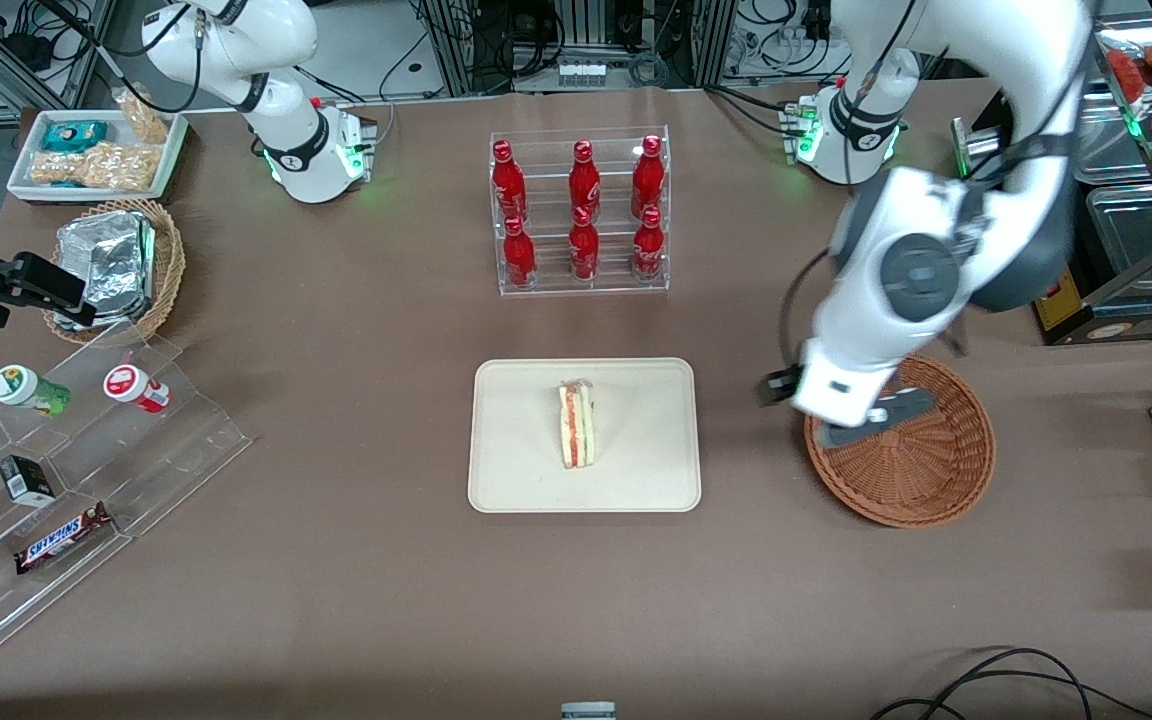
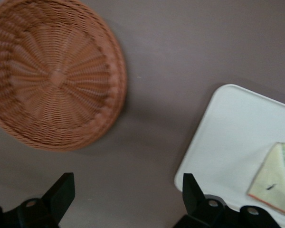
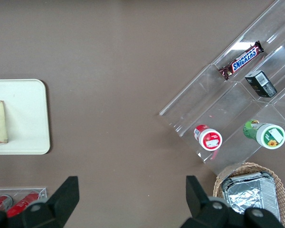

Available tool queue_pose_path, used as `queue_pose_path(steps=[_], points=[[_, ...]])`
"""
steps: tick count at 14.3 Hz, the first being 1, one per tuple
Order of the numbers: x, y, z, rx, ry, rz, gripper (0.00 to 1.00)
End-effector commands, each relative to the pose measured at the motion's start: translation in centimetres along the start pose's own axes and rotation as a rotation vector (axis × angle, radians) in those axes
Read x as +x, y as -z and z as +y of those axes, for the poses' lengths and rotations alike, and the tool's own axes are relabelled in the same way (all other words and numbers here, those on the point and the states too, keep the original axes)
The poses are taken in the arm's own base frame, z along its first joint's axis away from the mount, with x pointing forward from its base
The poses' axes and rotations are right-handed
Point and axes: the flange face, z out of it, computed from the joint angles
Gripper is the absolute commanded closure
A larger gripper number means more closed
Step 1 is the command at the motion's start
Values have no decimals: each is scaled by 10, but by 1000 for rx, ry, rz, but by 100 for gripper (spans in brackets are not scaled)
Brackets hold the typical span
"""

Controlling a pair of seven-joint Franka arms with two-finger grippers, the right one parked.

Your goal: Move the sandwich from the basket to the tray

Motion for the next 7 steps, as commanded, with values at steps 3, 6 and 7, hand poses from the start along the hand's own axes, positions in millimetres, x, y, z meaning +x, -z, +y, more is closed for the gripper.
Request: queue_pose_path(steps=[3, 6, 7], points=[[-4, 37, -92, 30, -118, -58, 0], [-1, 61, -134, 23, -210, -71, 0], [3, 70, -150, 16, -236, -68, 0]])
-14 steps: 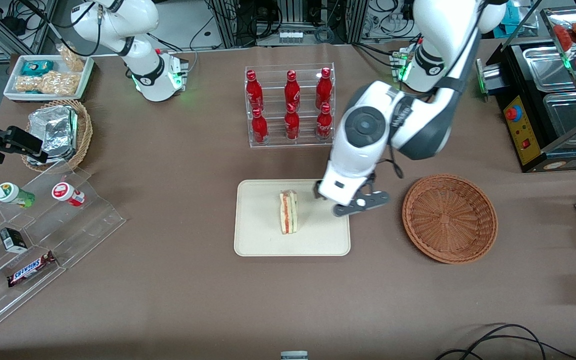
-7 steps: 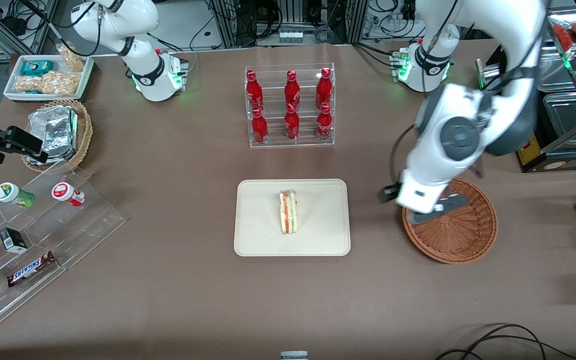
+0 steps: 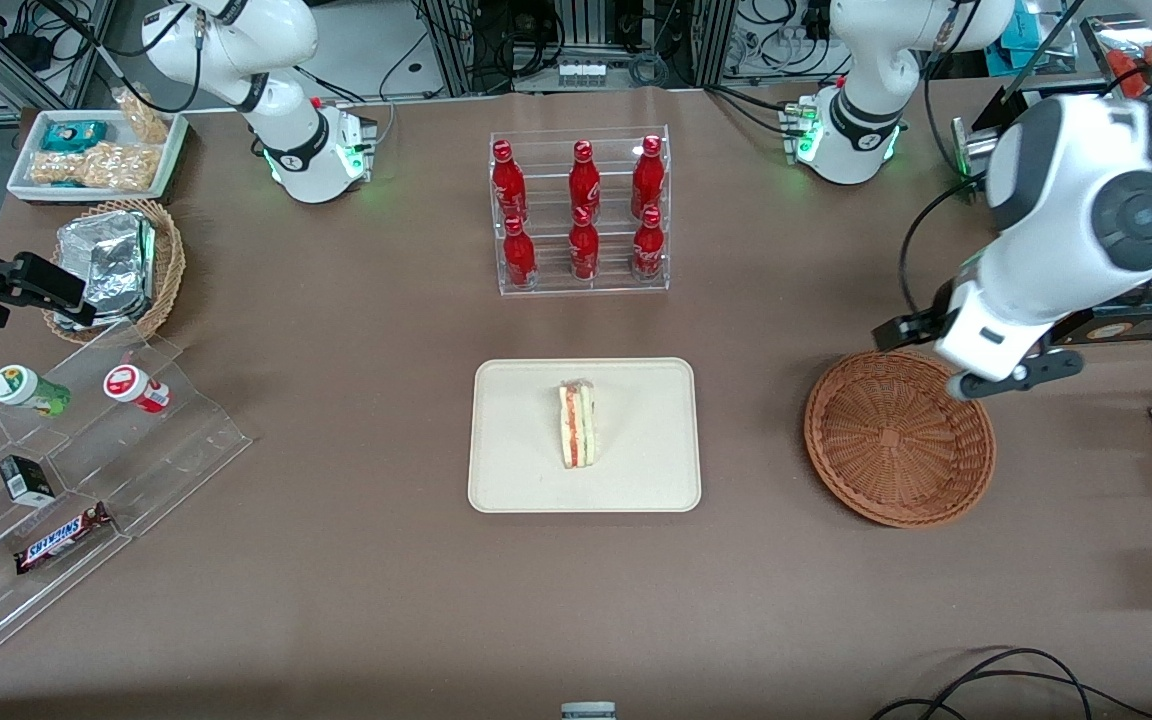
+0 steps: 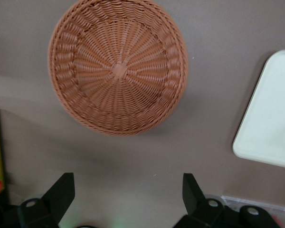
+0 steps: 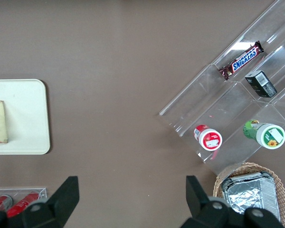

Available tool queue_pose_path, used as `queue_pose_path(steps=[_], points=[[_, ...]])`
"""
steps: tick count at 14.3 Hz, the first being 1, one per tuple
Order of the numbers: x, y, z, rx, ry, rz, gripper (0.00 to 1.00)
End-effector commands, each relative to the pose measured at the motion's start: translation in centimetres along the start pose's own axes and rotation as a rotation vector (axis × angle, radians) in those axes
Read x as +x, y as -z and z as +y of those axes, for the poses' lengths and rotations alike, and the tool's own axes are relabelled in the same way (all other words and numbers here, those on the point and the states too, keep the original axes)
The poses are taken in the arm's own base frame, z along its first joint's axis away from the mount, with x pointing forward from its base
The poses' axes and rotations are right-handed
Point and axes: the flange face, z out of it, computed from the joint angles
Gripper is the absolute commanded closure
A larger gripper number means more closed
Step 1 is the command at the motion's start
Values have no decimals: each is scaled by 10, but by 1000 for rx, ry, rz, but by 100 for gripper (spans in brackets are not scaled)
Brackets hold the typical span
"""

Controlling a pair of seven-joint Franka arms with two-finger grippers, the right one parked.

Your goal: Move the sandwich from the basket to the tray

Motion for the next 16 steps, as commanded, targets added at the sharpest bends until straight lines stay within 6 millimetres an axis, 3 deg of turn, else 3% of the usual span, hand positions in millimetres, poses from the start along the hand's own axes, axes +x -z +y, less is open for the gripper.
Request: queue_pose_path(steps=[1, 5, 7, 13, 16], points=[[-8, 27, -39, -5, -91, 14, 0], [-1, 62, -66, -21, -211, 73, 0], [2, 69, -79, -23, -267, 87, 0], [8, 91, -79, -44, -254, 146, 0], [10, 89, -76, -40, -259, 140, 0]])
